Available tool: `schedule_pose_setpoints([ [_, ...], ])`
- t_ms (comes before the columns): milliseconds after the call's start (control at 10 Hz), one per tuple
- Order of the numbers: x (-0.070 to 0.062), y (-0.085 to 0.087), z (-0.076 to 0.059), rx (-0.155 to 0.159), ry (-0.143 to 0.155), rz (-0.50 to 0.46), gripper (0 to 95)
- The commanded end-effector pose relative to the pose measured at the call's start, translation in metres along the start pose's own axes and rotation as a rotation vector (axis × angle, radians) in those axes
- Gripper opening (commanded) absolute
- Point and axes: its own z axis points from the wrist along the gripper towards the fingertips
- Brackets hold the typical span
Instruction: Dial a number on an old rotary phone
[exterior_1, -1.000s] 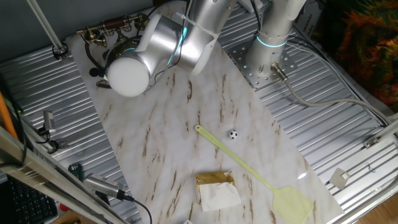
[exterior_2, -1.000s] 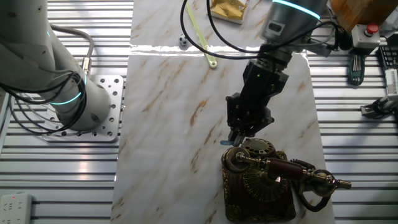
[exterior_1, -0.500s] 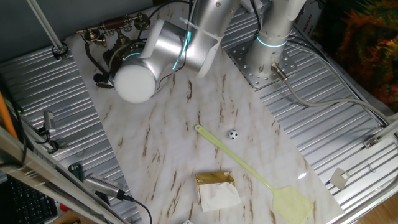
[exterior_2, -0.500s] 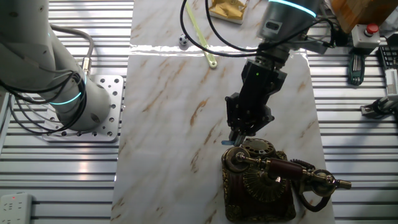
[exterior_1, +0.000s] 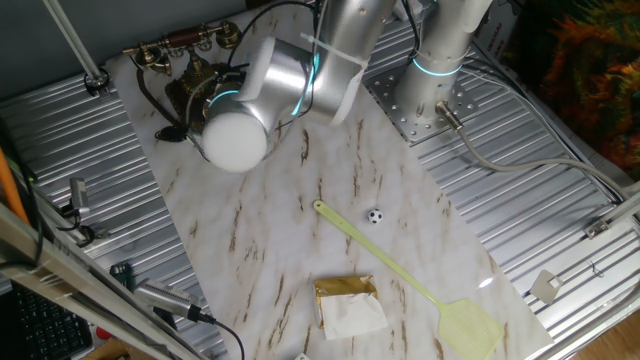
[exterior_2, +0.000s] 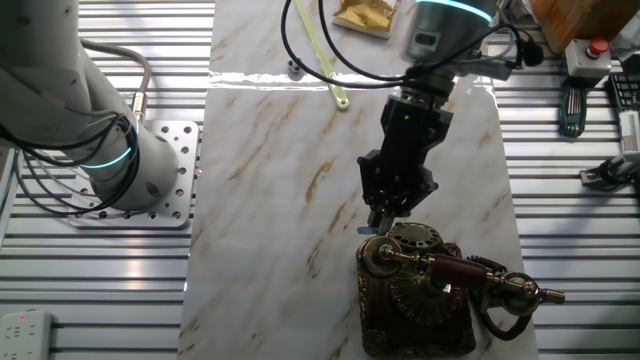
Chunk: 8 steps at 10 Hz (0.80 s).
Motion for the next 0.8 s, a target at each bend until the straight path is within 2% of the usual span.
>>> schedule_pose_setpoints([
  [100, -0.0002, -0.0002, 0.0003, 0.012, -0.004, -0.006, 0.0],
  [500, -0.0015, -0.0005, 0.0012, 0.055, -0.002, -0.015, 0.0],
  [800, -0.0022, -0.0020, 0.0013, 0.066, -0.001, -0.017, 0.0],
])
